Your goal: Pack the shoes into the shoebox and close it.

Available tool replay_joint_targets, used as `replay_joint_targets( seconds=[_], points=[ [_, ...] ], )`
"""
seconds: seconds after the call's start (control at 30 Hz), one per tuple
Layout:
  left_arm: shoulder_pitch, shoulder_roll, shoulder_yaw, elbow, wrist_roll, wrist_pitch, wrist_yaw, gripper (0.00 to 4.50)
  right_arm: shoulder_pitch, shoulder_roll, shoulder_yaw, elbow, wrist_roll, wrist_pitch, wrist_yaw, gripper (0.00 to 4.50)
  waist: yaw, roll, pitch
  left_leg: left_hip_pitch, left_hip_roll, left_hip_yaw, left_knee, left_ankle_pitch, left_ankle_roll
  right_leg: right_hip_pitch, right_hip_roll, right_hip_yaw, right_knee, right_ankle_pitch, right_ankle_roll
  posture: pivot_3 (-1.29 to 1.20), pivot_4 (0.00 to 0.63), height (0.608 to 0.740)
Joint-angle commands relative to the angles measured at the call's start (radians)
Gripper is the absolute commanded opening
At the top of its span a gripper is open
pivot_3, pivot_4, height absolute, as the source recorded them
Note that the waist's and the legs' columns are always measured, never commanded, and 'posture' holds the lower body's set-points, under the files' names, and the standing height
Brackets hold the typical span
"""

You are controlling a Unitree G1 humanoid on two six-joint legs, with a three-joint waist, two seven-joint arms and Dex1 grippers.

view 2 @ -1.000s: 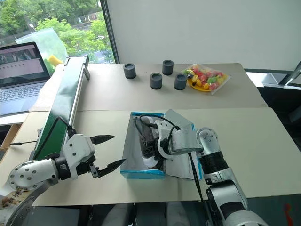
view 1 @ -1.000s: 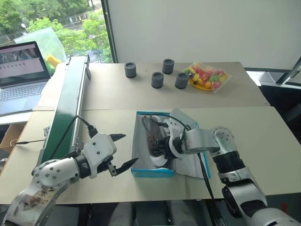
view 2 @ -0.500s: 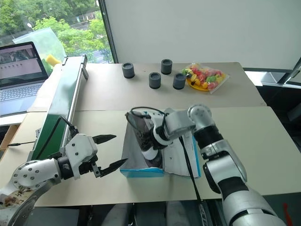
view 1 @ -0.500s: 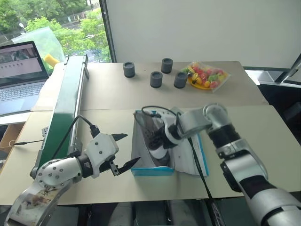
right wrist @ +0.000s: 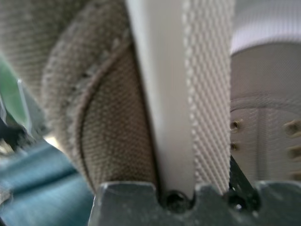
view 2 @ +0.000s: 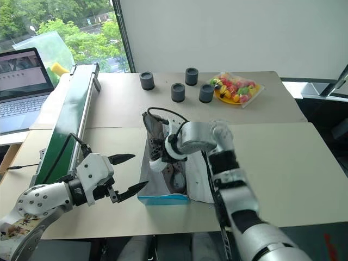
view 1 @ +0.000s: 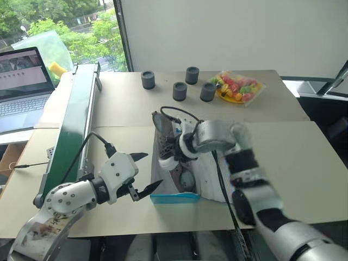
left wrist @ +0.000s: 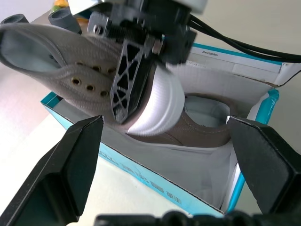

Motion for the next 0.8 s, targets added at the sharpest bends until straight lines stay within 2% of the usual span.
replay_joint_targets(
  seconds=[0.03, 0.13, 0.23, 0.43, 0.57, 0.63, 0.67, 0.73, 0.8],
  points=[
    [0.014, -0.003, 0.014, -0.054, -0.010, -0.004, 0.013, 4.48, 0.145, 0.090, -0.032, -0.254, 0.010, -0.171, -0.198, 1.12, 0.005, 0.001, 0.001, 0.000, 0.000, -0.001, 0.000, 0.000, 0.000, 0.000, 0.000, 0.000, 0.000, 0.000, 0.000, 0.00, 0.150, 0.740],
    [0.016, -0.002, 0.024, -0.056, -0.018, 0.001, 0.014, 4.48, 0.250, 0.092, 0.034, -0.360, 0.010, -0.246, -0.203, 1.12, 0.006, 0.001, 0.000, 0.000, -0.002, -0.002, 0.001, 0.000, 0.000, 0.003, -0.001, -0.001, -0.003, 0.000, 0.001, 0.00, 0.150, 0.740],
    [0.006, -0.001, 0.024, -0.050, -0.022, 0.003, 0.015, 4.48, 0.294, 0.069, 0.073, -0.398, 0.010, -0.245, -0.203, 1.12, -0.006, 0.001, 0.001, 0.003, -0.001, -0.001, 0.001, 0.000, 0.000, 0.003, 0.000, 0.001, -0.001, 0.000, 0.000, 0.00, 0.150, 0.740],
    [-0.018, 0.003, 0.016, -0.031, -0.026, 0.003, 0.013, 4.48, 0.308, -0.029, 0.122, -0.342, 0.010, -0.019, -0.167, 1.12, -0.011, 0.001, 0.000, 0.008, 0.001, -0.001, -0.001, 0.000, 0.000, 0.006, 0.005, 0.001, -0.001, -0.001, -0.003, 0.00, 0.150, 0.740],
    [-0.034, 0.000, 0.010, -0.021, -0.027, 0.006, 0.017, 4.48, 0.244, -0.178, 0.249, -0.250, 0.010, 0.157, 0.130, 1.12, -0.016, -0.001, -0.002, 0.012, 0.001, 0.000, -0.001, 0.000, 0.000, 0.010, 0.005, 0.002, -0.002, -0.001, -0.003, 0.00, 0.150, 0.740],
    [-0.032, -0.001, 0.008, -0.019, -0.024, 0.002, 0.018, 4.48, 0.206, -0.224, 0.314, -0.187, 0.010, 0.210, 0.253, 1.12, -0.018, 0.000, -0.002, 0.018, 0.003, 0.000, -0.001, 0.000, 0.000, 0.019, 0.007, 0.001, -0.009, -0.002, -0.002, 0.00, 0.150, 0.740],
    [-0.031, -0.002, 0.007, -0.021, -0.022, 0.002, 0.020, 4.48, 0.187, -0.234, 0.343, -0.137, 0.010, 0.231, 0.295, 1.12, -0.021, -0.001, -0.002, 0.023, 0.005, 0.000, -0.002, 0.000, 0.000, 0.025, 0.009, 0.000, -0.013, -0.003, 0.000, 0.00, 0.150, 0.740],
    [-0.029, -0.003, 0.004, -0.025, -0.020, 0.003, 0.025, 4.48, 0.150, -0.250, 0.383, -0.058, 0.010, 0.252, 0.356, 1.12, -0.022, -0.001, -0.002, 0.026, 0.009, 0.001, -0.002, 0.000, 0.000, 0.028, 0.011, 0.000, -0.015, -0.006, -0.007, 0.00, 0.150, 0.740],
    [-0.025, -0.002, 0.003, -0.031, -0.016, 0.002, 0.030, 4.48, 0.095, -0.235, 0.394, 0.056, 0.010, 0.248, 0.366, 1.12, -0.021, 0.000, -0.002, 0.026, 0.012, 0.001, -0.002, 0.000, 0.000, 0.028, 0.012, 0.000, -0.015, -0.006, -0.007, 0.00, 0.150, 0.740]
  ],
)
